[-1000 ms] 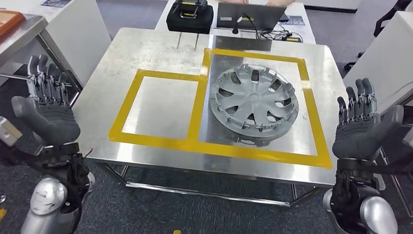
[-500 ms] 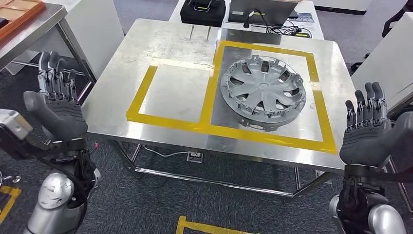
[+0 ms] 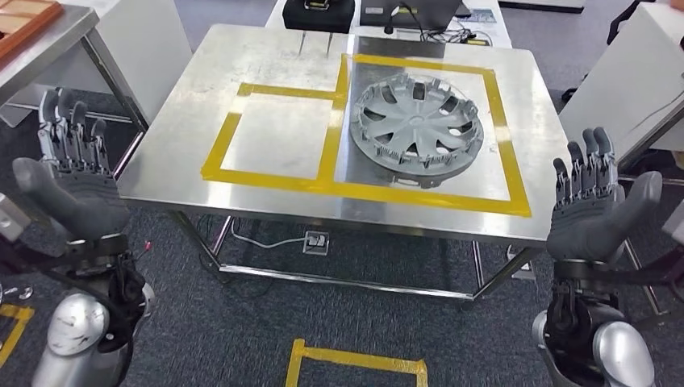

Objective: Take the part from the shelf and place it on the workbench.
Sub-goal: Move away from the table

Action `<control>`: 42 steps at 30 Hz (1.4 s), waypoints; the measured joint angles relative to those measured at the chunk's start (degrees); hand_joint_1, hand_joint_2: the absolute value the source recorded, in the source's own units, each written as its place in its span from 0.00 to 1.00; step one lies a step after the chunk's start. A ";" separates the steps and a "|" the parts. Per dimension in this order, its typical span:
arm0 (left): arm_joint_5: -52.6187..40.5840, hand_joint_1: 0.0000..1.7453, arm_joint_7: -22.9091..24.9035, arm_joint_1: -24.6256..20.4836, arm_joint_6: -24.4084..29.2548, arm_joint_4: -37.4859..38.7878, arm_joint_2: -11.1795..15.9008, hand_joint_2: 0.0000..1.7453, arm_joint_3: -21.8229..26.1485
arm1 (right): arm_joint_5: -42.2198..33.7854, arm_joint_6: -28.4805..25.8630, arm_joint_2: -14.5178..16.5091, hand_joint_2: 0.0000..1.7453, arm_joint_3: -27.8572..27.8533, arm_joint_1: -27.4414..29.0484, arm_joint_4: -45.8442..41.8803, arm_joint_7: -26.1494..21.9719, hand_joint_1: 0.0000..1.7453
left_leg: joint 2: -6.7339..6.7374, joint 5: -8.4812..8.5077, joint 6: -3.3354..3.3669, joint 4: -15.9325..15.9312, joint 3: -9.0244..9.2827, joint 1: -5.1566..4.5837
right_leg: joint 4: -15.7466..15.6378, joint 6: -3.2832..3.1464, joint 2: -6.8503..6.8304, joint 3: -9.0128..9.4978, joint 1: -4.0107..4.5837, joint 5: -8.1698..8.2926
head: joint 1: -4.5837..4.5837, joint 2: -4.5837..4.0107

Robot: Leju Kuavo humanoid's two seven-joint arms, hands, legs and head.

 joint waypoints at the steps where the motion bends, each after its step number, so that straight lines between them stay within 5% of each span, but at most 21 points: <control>1: 0.01 0.00 0.00 -0.02 0.00 0.00 -0.01 0.00 0.00 | -0.01 -0.06 -0.02 0.00 0.01 0.02 0.00 0.00 0.00 | -0.07 0.26 0.38 -0.08 0.02 -0.13 | 0.13 0.33 0.03 -0.26 0.01 0.35 | 0.07 0.00; 4: 0.06 0.00 0.02 -0.14 -0.01 0.01 -0.01 0.00 0.00 | -0.02 -0.36 -0.10 0.00 -0.02 0.07 0.00 0.00 0.00 | -0.01 1.34 1.67 -0.35 -0.88 0.07 | 1.74 1.25 0.11 -1.59 -0.20 -0.64 | 0.46 0.00; 7: 0.13 0.00 0.03 -0.18 -0.01 0.02 -0.01 0.00 -0.01 | -0.09 -0.66 -0.31 0.00 -0.16 0.20 0.01 -0.02 0.00 | 0.00 2.72 2.35 -0.41 -2.48 0.08 | 11.39 2.12 0.18 -5.17 -0.56 -7.12 | 1.43 0.00; 9: 0.15 0.00 0.06 -0.14 -0.01 0.02 -0.01 0.00 -0.02 | -0.26 -0.79 -0.37 0.00 -0.23 0.47 0.07 -0.02 0.00 | -0.02 3.71 2.38 -0.37 -3.86 -0.05 | 16.31 2.24 0.18 -6.09 -0.67 -9.53 | 1.88 0.00; 11: 0.14 0.00 0.10 -0.13 -0.02 0.01 -0.01 0.00 -0.02 | -0.43 -0.86 -0.43 0.00 -0.30 0.61 0.13 -0.04 0.00 | -0.02 4.66 2.32 -0.36 -5.01 -0.19 | 12.93 1.86 0.18 -2.77 -0.62 -8.27 | 2.28 0.00; 13: 0.11 0.00 0.14 -0.19 -0.03 -0.01 -0.01 0.00 -0.02 | -0.52 -0.87 -0.51 0.00 -0.38 0.53 0.16 -0.10 0.00 | 0.00 5.53 2.12 -0.42 -5.75 -0.37 | 4.70 1.08 0.16 2.64 -0.34 -6.37 | 2.49 0.00; 15: 0.07 0.00 0.16 -0.25 -0.04 -0.01 -0.01 0.00 -0.02 | -0.57 -0.86 -0.60 0.00 -0.44 0.36 0.16 -0.23 0.00 | 0.11 6.31 1.58 -0.61 -6.13 -0.30 | 0.11 0.32 0.12 5.01 0.15 -5.80 | 2.48 0.00; 19: 0.00 0.00 0.25 -0.25 -0.04 -0.01 0.03 0.00 0.00 | -0.62 -0.87 -0.68 0.00 -0.49 0.24 0.16 -0.39 0.00 | 0.18 6.44 0.23 -0.57 -6.83 -0.01 | -1.66 -0.91 -0.12 5.09 0.30 -3.80 | 2.59 0.00; 23: -0.02 0.00 0.41 -0.17 -0.03 0.01 0.24 0.00 0.02 | -0.64 -0.87 -0.62 0.00 -0.44 0.46 0.22 -0.45 0.00 | 0.11 -2.03 -0.32 11.41 -10.93 -0.04 | -2.06 -1.46 -0.29 3.40 0.02 -1.35 | 1.40 0.00; 25: -0.02 0.00 0.48 -0.14 -0.02 0.02 0.32 0.00 0.02 | -0.64 -0.89 -0.60 0.00 -0.40 0.64 0.25 -0.44 0.00 | 0.13 -3.05 -0.55 13.76 -10.34 0.00 | -1.60 -1.30 -0.28 1.86 0.00 -0.56 | 0.87 0.00; 29: -0.05 0.00 0.51 -0.27 -0.01 0.00 0.38 0.00 0.02 | -0.69 -0.98 -0.61 0.00 -0.42 0.68 0.24 -0.48 0.00 | 0.04 -0.72 -0.25 1.91 -1.67 0.08 | 0.33 -0.39 -0.20 -0.79 -0.02 0.34 | 0.06 0.00; 33: -0.22 0.00 0.75 -0.36 0.00 -0.03 0.39 0.00 0.02 | -0.98 -1.21 -0.67 0.00 -0.56 0.64 0.22 -0.63 0.00 | -0.10 0.51 1.47 0.78 -1.35 -0.13 | 0.87 0.82 -0.08 -1.80 -0.09 1.37 | 0.33 0.00; 35: -0.26 0.00 0.87 -0.41 -0.01 -0.03 0.39 0.00 0.02 | -1.09 -1.25 -0.71 0.00 -0.72 0.68 0.22 -0.63 0.00 | -0.03 1.47 2.17 0.64 -2.07 0.05 | 2.95 1.45 0.04 -2.98 -0.27 -0.81 | 0.68 0.00; 38: -0.27 0.00 0.96 -0.43 -0.01 -0.02 0.39 0.00 0.01 | -1.16 -1.30 -0.81 0.00 -0.95 0.79 0.24 -0.65 0.00 | -0.02 2.89 2.62 0.64 -3.90 -0.02 | 12.76 2.17 0.10 -5.91 -0.59 -7.95 | 1.67 0.00; 39: -0.27 0.00 0.98 -0.42 -0.01 -0.02 0.39 0.00 0.00 | -1.22 -1.33 -0.81 0.00 -0.98 0.93 0.25 -0.66 0.00 | -0.03 3.40 2.63 0.66 -4.64 -0.10 | 15.47 2.20 0.11 -6.26 -0.64 -9.23 | 1.88 0.00; 40: -0.27 0.00 1.01 -0.40 -0.01 -0.01 0.39 0.00 0.00 | -1.30 -1.36 -0.81 0.00 -1.02 1.06 0.26 -0.68 0.00 | -0.03 3.91 2.62 0.68 -5.37 -0.20 | 16.43 2.11 0.12 -5.74 -0.65 -9.45 | 2.08 0.00; 42: -0.27 0.00 1.03 -0.41 0.01 -0.01 0.39 0.00 0.00 | -1.51 -1.41 -0.82 0.00 -1.19 1.19 0.26 -0.76 0.00 | -0.04 4.84 2.56 0.70 -6.52 -0.40 | 12.24 1.50 0.15 -1.70 -0.49 -7.48 | 2.38 0.00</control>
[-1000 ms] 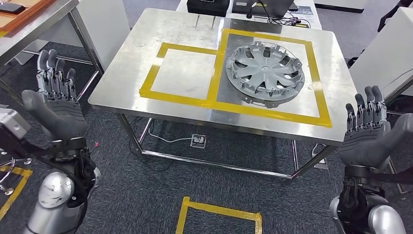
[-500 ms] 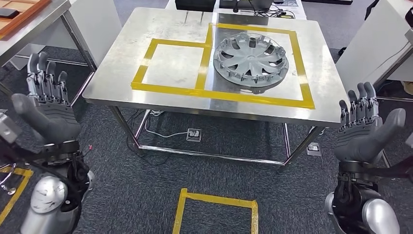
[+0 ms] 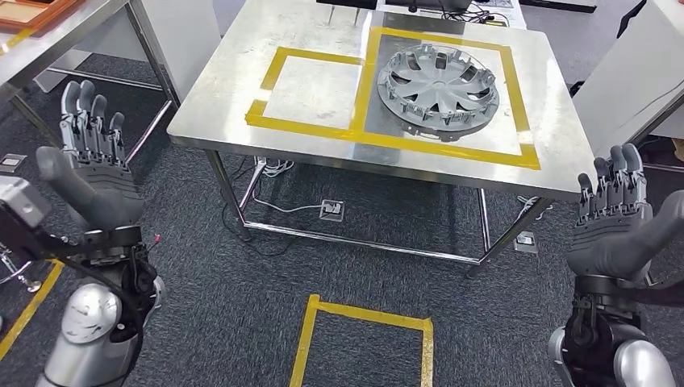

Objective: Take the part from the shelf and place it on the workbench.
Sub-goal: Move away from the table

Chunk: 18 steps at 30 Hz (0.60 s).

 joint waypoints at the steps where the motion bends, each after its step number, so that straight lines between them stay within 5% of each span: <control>1: -0.01 0.00 0.00 -0.02 0.02 0.00 -0.01 0.00 0.00 | -0.10 -0.02 -0.03 0.00 -0.11 -0.03 -0.02 -0.09 0.00 | 0.02 0.43 -0.07 -0.04 -0.37 -0.03 | -4.06 -0.55 0.01 2.75 0.16 0.65 | 0.07 0.00; 3: -0.01 0.00 0.00 -0.09 0.04 0.00 -0.02 0.00 -0.01 | -0.46 -0.04 -0.11 0.00 -0.39 -0.05 -0.07 -0.41 0.00 | 0.11 1.37 -0.57 -0.37 -0.74 0.12 | -10.25 -1.37 -0.02 6.82 0.68 1.09 | -0.01 0.00; 7: 0.05 0.00 0.02 -0.09 0.10 0.00 -0.02 0.00 0.00 | -1.39 0.05 -0.19 0.00 -0.89 0.03 -0.10 -0.93 0.00 | 0.24 2.58 -1.96 -1.38 -0.92 0.51 | -13.60 -2.47 -0.21 7.49 1.07 2.68 | 0.39 0.00; 9: 0.08 0.00 0.01 -0.11 0.13 0.02 0.05 0.00 0.03 | -1.58 0.14 -0.16 0.00 -0.96 0.12 -0.09 -0.98 0.00 | 0.14 -0.47 -2.32 1.24 -2.13 0.36 | -15.12 -2.95 -0.45 7.82 0.75 4.40 | 0.05 0.00; 11: 0.13 0.00 0.04 -0.05 0.14 0.07 0.13 0.00 0.02 | -1.68 0.25 -0.13 0.00 -0.95 0.40 -0.08 -0.99 0.00 | 0.09 -5.44 -2.65 8.08 -4.13 0.38 | -15.29 -3.16 -0.52 6.91 0.76 5.53 | -0.70 0.00; 13: 0.20 0.00 0.06 0.01 0.13 0.15 0.15 0.00 0.00 | -1.81 0.39 -0.10 0.00 -0.95 0.75 -0.07 -1.05 0.00 | 0.11 -7.16 -3.01 12.83 -4.63 0.43 | -15.02 -3.03 -0.52 5.55 0.73 6.39 | -1.23 0.00; 15: 0.25 0.00 0.06 0.01 0.13 0.21 0.16 0.00 0.00 | -1.92 0.54 -0.10 0.00 -0.96 0.92 -0.06 -1.19 0.00 | 0.16 -5.37 -3.22 10.05 -1.55 0.56 | -14.41 -2.73 -0.51 4.22 0.58 6.93 | -1.62 0.00; 18: 0.26 0.00 0.06 -0.22 0.08 0.26 0.18 0.00 0.02 | -1.95 0.73 -0.13 0.00 -1.13 0.95 -0.08 -1.41 0.00 | 0.11 -4.09 -3.11 0.90 4.83 0.61 | -12.68 -1.96 -0.46 2.26 0.56 7.26 | -2.25 0.00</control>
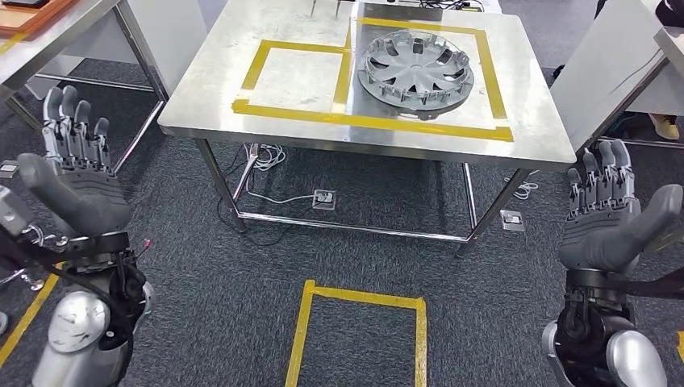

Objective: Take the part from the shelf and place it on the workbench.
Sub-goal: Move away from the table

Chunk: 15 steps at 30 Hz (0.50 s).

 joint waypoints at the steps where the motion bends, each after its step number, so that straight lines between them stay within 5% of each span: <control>1: 0.01 0.00 0.00 -0.10 -0.04 0.03 0.01 0.00 0.01 | -0.02 0.07 -0.01 0.00 -0.11 -0.02 -0.01 -0.06 0.00 | -0.07 -0.22 0.27 -1.18 0.71 -0.09 | 0.50 0.32 0.04 -0.48 0.06 0.19 | -0.08 0.00; 3: 0.04 0.00 0.02 -0.21 -0.14 0.13 0.01 0.00 -0.01 | -0.05 0.20 -0.02 0.00 -0.27 -0.01 -0.02 -0.13 0.00 | -0.16 0.04 1.05 -1.25 0.49 -0.16 | 0.89 0.84 0.10 -0.99 0.05 0.66 | 0.10 0.00; 5: 0.12 0.00 0.07 -0.30 -0.19 0.21 0.00 0.00 -0.02 | -0.05 0.29 -0.04 0.00 -0.36 -0.01 -0.02 -0.14 0.00 | -0.14 0.66 1.94 -1.31 -0.07 -0.02 | 2.17 1.42 0.21 -2.12 -0.11 -0.59 | 0.40 0.00; 8: 0.40 0.00 0.08 -0.43 -0.26 0.30 0.01 0.00 -0.02 | -0.09 0.65 -0.17 0.00 -0.47 0.08 -0.01 -0.15 0.00 | -0.13 1.71 2.90 -1.37 -1.34 -0.04 | 11.33 2.34 0.34 -5.38 -0.48 -6.87 | 1.40 0.00; 10: 0.63 0.00 0.06 -0.44 -0.33 0.41 0.02 0.00 -0.02 | -0.18 1.16 -0.22 0.00 -0.49 0.28 0.04 -0.16 0.00 | -0.15 2.40 3.04 -1.33 -2.32 -0.25 | 16.58 2.44 0.36 -6.45 -0.62 -9.01 | 1.90 0.00; 12: 0.80 0.00 0.00 -0.50 -0.48 0.50 0.02 0.00 -0.01 | -0.45 2.06 -0.24 0.00 -0.49 0.38 0.08 -0.33 0.00 | -0.17 3.01 3.07 -1.31 -3.07 -0.56 | 14.05 1.90 0.41 -3.85 -0.52 -7.30 | 2.31 0.00; 15: 0.98 0.00 -0.08 -0.90 -0.67 0.53 0.00 0.00 0.02 | -0.92 3.32 -0.44 0.00 -0.60 0.22 0.05 -0.71 0.00 | -0.15 3.88 2.81 -1.49 -3.61 -0.76 | 3.30 0.12 0.46 3.02 0.10 -4.82 | 2.35 0.00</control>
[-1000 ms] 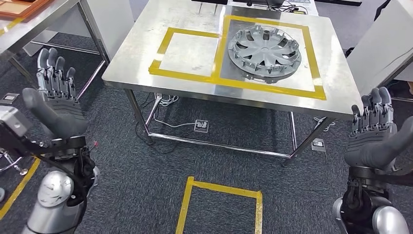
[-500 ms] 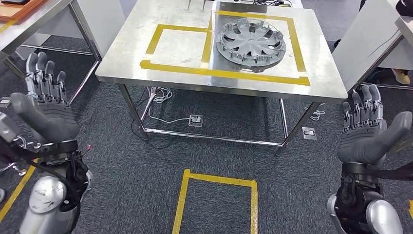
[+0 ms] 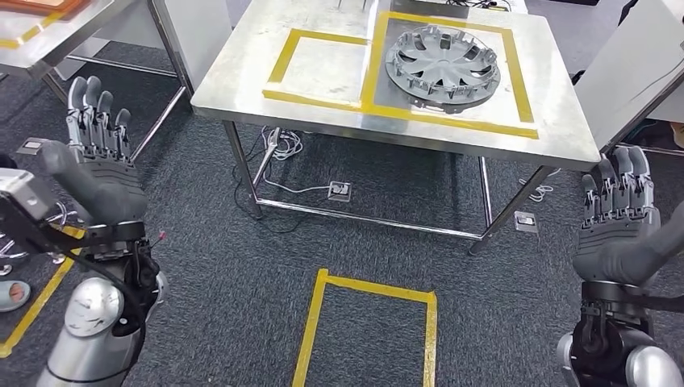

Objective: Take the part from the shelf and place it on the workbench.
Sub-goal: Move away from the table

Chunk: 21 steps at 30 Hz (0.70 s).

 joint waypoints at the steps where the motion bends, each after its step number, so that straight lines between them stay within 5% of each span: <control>1: 0.04 0.00 -0.01 -0.15 -0.03 0.01 -0.01 0.00 0.01 | -0.10 0.22 -0.15 0.00 -0.11 -0.08 -0.02 -0.07 0.00 | 0.03 0.40 -0.30 -0.15 -0.14 0.17 | -1.81 -0.47 0.01 1.09 0.25 -0.06 | -0.05 0.00; 5: 0.17 0.00 -0.01 -0.45 -0.13 0.03 -0.02 0.00 0.02 | -0.26 0.49 -0.66 0.00 -0.49 -0.30 -0.05 -0.21 0.00 | 0.05 1.05 -1.60 -0.66 -0.79 0.51 | -5.05 -1.38 -0.26 2.04 0.54 1.89 | 0.35 0.00; 7: 0.19 0.00 -0.02 -0.63 -0.14 0.06 0.07 0.00 0.04 | -0.30 0.52 -0.65 0.00 -0.54 -0.34 -0.03 -0.22 0.00 | 0.02 -2.19 -1.91 3.19 -2.60 0.42 | -6.56 -1.46 -0.57 2.06 0.13 3.26 | -0.09 0.00; 10: 0.22 0.00 0.01 -0.63 -0.13 0.15 0.22 0.00 0.03 | -0.34 0.57 -0.61 0.00 -0.54 -0.17 0.02 -0.22 0.00 | 0.05 -7.10 -2.56 13.11 -5.66 0.64 | -6.22 -1.32 -0.60 0.39 0.03 4.26 | -1.05 0.00; 12: 0.22 0.00 0.02 -0.63 -0.09 0.19 0.29 0.00 0.03 | -0.35 0.58 -0.61 0.00 -0.55 -0.08 0.07 -0.21 0.00 | 0.10 -5.96 -3.05 12.48 -3.87 0.90 | -5.44 -0.92 -0.59 -0.91 -0.24 4.69 | -1.39 0.00; 14: 0.21 0.00 0.05 -0.70 0.01 0.19 0.30 0.00 0.02 | -0.37 0.58 -0.62 0.00 -0.61 -0.01 0.07 -0.16 0.00 | 0.17 -4.39 -3.62 5.79 1.31 1.15 | -4.10 -0.32 -0.54 -2.34 -0.54 4.82 | -1.86 0.00; 16: 0.17 0.00 0.11 -0.72 0.08 0.18 0.30 0.00 0.03 | -0.43 0.63 -0.66 0.00 -0.76 0.04 0.01 -0.13 0.00 | 0.03 -4.47 -3.36 1.46 4.29 1.13 | -2.58 0.40 -0.42 -3.68 -0.54 4.90 | -2.29 0.00; 19: 0.15 0.00 0.16 -0.65 0.15 0.20 0.30 0.00 0.02 | -0.50 0.74 -0.72 0.00 -0.96 0.26 -0.04 -0.14 0.00 | -0.12 -4.30 -1.78 1.23 3.58 0.98 | -1.63 1.25 -0.27 -4.80 -0.61 5.48 | -2.08 0.00; 21: 0.14 0.00 0.16 -0.68 0.14 0.21 0.30 0.00 0.02 | -0.53 0.75 -0.74 0.00 -1.11 0.39 -0.03 -0.14 0.00 | -0.09 -3.47 -0.74 1.15 2.86 1.05 | 0.32 1.80 -0.19 -6.04 -0.80 3.58 | -1.70 0.00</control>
